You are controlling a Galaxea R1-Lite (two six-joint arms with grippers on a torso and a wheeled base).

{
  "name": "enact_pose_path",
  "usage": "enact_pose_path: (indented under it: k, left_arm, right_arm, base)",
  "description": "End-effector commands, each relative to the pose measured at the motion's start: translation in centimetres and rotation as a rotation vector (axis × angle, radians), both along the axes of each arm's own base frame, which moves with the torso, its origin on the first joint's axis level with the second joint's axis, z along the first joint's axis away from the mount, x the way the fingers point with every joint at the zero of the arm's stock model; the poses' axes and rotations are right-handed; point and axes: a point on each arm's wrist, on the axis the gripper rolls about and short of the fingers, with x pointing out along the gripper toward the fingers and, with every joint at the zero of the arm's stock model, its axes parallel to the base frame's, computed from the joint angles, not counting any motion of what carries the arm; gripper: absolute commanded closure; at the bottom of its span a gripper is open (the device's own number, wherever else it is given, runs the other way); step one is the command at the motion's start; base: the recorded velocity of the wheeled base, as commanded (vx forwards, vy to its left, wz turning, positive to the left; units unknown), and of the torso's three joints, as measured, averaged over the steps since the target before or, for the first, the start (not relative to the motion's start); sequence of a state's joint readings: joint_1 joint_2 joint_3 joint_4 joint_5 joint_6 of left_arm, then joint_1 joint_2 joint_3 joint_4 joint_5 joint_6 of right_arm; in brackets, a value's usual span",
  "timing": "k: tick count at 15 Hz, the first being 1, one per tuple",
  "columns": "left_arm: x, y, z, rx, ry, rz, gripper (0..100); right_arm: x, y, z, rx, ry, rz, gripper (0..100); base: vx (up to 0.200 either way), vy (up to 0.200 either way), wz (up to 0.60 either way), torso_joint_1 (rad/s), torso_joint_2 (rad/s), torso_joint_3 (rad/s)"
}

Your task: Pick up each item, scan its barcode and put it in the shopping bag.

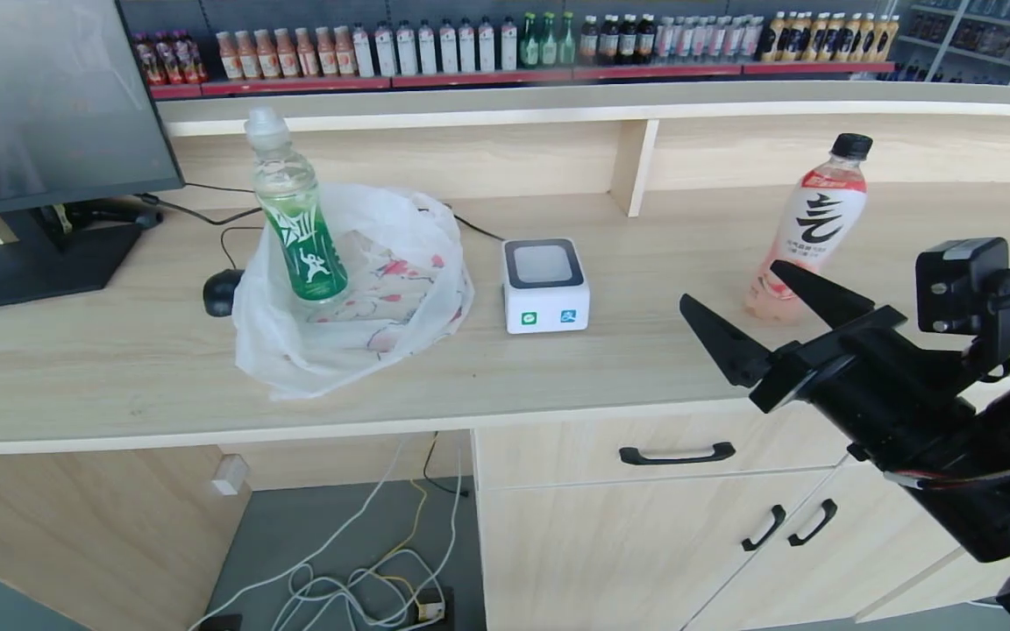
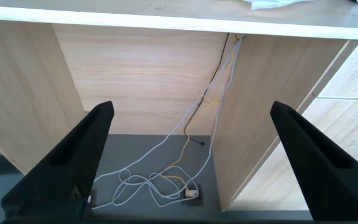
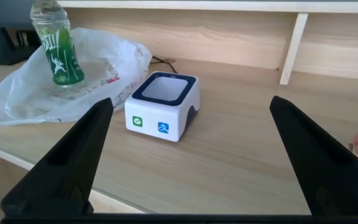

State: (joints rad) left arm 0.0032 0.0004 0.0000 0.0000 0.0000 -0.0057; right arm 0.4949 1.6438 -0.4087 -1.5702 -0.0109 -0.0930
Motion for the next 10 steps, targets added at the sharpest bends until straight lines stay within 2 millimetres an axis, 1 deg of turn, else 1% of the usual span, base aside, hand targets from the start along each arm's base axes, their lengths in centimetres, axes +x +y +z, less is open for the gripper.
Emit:
enact_pose_path:
  k: [1, 4, 10]
  left_arm:
    - [0.00, 0.00, 0.00, 0.000, 0.000, 0.000, 0]
    - [0.00, 0.00, 0.00, 0.000, 0.000, 0.000, 0]
    - [0.00, 0.00, 0.00, 0.000, 0.000, 0.000, 0]
  right_arm:
    - [0.07, 0.01, 0.01, 0.000, -0.001, -0.001, 0]
    - [0.25, -0.33, 0.01, 0.000, -0.001, -0.016, 0]
    - [0.43, -0.27, -0.19, -0.004, 0.006, -0.018, 0]
  base:
    - [0.000, -0.200, 0.00, 0.002, -0.01, -0.002]
    - [0.000, -0.200, 0.00, 0.005, 0.00, 0.001]
    - [0.000, -0.200, 0.00, 0.002, 0.01, 0.003]
